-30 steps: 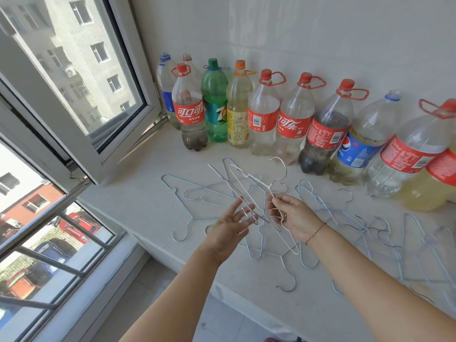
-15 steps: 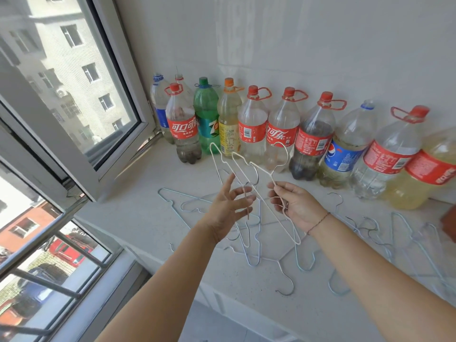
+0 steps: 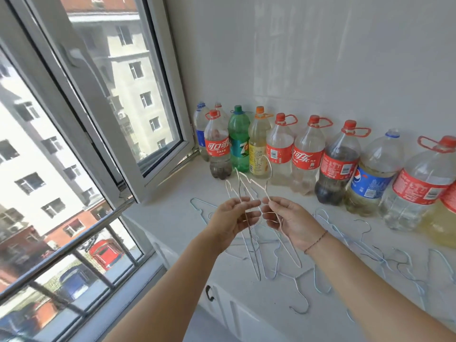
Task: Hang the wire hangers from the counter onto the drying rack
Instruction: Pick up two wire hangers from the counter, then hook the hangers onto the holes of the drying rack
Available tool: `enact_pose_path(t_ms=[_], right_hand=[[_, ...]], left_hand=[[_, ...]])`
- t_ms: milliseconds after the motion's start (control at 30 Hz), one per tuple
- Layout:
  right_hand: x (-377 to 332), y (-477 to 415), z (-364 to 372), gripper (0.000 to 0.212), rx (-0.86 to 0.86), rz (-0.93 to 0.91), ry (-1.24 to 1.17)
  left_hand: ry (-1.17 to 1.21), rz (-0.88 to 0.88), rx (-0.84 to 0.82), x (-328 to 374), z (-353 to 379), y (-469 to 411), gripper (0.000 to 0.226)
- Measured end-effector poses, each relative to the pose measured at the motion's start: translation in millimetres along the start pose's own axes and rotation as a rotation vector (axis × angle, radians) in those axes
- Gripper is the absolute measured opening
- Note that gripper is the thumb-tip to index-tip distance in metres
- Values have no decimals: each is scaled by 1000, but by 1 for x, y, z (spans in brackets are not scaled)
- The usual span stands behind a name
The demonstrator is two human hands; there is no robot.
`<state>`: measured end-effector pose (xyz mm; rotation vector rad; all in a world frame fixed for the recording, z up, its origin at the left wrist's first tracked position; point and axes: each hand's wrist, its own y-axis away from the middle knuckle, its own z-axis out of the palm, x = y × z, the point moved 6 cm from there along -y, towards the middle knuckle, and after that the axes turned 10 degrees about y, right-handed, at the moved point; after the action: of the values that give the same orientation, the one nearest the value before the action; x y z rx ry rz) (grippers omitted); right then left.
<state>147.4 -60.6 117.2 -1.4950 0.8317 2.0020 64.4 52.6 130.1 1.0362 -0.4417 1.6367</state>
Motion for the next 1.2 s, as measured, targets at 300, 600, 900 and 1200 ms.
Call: enact_pose_path(t_ms=[300, 600, 900, 1200], right_hand=[[1, 46, 71, 14, -338, 41, 99], [12, 130, 166, 14, -690, 131, -72], [33, 253, 296, 16, -1000, 223, -139], [78, 413, 437, 15, -1169, 204, 33]], left_hand=[[-153, 174, 373, 14, -15, 102, 22], [-24, 292, 573, 4, -31, 245, 15], [48, 482, 808, -6, -88, 432, 14], [136, 619, 995, -2, -144, 657, 27]])
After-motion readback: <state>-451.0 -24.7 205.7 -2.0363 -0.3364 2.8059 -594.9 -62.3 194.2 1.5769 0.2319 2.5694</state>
